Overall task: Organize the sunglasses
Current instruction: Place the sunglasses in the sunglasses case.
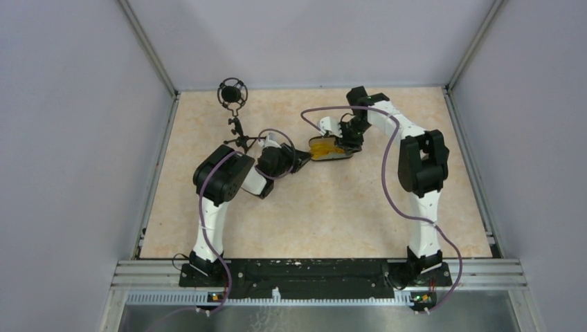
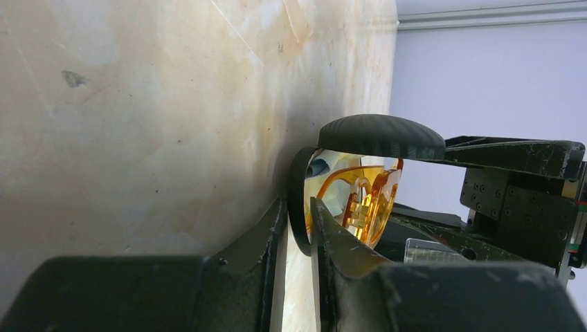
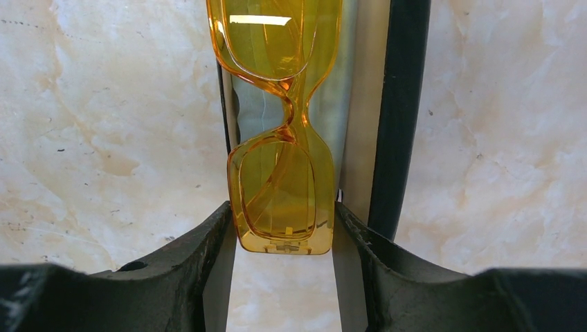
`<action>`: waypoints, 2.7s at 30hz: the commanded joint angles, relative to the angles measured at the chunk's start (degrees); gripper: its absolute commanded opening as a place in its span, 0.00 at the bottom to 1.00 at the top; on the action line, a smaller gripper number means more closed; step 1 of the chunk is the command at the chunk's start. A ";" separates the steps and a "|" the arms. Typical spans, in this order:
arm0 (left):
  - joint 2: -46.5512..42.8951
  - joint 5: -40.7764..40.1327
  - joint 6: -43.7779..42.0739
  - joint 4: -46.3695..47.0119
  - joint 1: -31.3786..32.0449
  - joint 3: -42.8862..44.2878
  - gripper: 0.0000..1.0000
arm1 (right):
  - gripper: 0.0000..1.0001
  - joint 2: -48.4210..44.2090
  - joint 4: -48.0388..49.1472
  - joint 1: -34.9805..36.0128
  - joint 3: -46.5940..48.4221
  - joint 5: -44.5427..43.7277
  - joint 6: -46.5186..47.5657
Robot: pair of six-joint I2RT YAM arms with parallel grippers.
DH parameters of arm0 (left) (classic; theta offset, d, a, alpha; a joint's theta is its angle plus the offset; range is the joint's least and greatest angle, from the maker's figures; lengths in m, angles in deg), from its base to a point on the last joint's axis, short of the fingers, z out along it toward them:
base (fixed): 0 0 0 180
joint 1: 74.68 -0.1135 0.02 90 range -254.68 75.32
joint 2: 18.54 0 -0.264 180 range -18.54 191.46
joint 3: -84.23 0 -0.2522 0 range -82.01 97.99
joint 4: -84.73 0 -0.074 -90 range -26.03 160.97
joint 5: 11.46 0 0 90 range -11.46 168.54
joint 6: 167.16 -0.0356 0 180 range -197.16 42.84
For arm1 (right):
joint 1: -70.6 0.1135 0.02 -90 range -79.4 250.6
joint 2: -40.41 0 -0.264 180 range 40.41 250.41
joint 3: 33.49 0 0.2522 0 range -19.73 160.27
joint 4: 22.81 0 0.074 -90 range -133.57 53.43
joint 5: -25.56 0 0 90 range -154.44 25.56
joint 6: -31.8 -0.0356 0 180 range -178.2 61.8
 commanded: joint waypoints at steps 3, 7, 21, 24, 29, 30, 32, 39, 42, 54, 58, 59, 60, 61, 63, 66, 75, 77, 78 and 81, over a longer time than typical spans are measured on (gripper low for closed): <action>0.88 -0.43 -0.32 6.61 0.12 -0.69 0.24 | 0.06 2.22 -0.46 1.10 1.67 1.40 1.80; 0.88 -0.39 -0.32 6.64 0.16 -0.50 0.24 | 0.11 2.64 1.13 1.06 1.13 0.49 1.75; 1.22 -0.16 -0.40 6.95 0.15 -0.20 0.24 | 0.56 -12.01 13.09 1.08 -12.31 -0.49 0.03; 1.21 -0.22 -0.38 7.12 0.16 -0.47 0.24 | 0.59 -15.43 15.60 1.04 -15.27 -0.25 -0.41; 1.40 -0.20 -0.34 7.11 0.14 -0.22 0.24 | 0.60 -17.69 17.77 1.10 -17.29 -0.13 -1.16; 1.54 -0.18 -0.39 7.14 0.16 -0.17 0.24 | 0.60 -17.64 17.54 1.13 -17.51 -0.60 -0.57; 1.54 -0.14 -0.45 7.08 0.16 -0.17 0.24 | 0.59 -17.24 17.94 1.08 -18.20 -1.59 -0.18; 1.55 -0.08 -0.58 7.24 0.16 -0.17 0.24 | 0.44 -13.43 19.08 0.75 -18.14 -5.81 -0.72; 1.54 -0.06 -0.49 7.38 0.14 -0.25 0.24 | 0.37 -12.58 19.56 0.49 -17.41 -5.91 -1.63; 1.25 0.42 -0.23 9.49 0.07 -1.41 0.24 | 0.30 -8.59 19.32 1.08 -14.65 -4.09 -3.84; 0.88 0.18 -0.06 10.00 0.07 -2.44 0.26 | 0.30 -8.13 19.46 1.77 -14.35 -3.45 -4.58; 0.68 0.04 0.02 10.24 0.07 -2.83 0.27 | 0.30 -8.12 19.48 1.86 -14.34 -3.35 -4.72; 0.54 -0.12 0.11 10.44 0.05 -3.18 0.28 | 0.29 -8.12 19.37 1.94 -14.24 -3.14 -4.81; 0.25 -0.27 0.12 10.50 0.05 -3.49 0.30 | 0.29 -8.12 19.28 1.91 -14.12 -2.92 -4.85; -0.29 -0.94 0.12 10.99 0.07 -4.31 0.32 | 0.29 -7.89 18.86 2.04 -13.86 -2.65 -4.90; -0.91 -1.84 0.29 12.08 -0.01 -5.62 0.36 | 0.29 -7.65 18.89 2.20 -14.10 -2.49 -5.00; -1.53 -2.32 0.23 13.82 -0.01 -6.95 0.39 | 0.28 -7.90 19.68 2.49 -14.66 -1.49 -5.52; -1.33 -2.27 0.17 14.13 -0.05 -6.90 0.39 | 0.28 -7.88 19.80 2.44 -14.60 -0.96 -5.50; -1.14 -2.05 0.27 14.25 -0.07 -6.75 0.39 | 0.28 -7.86 19.94 2.48 -14.48 -0.68 -5.65; -0.27 -1.72 1.03 15.07 -0.06 -6.61 0.39 | 0.28 -7.78 20.26 2.48 -14.03 0.50 -6.49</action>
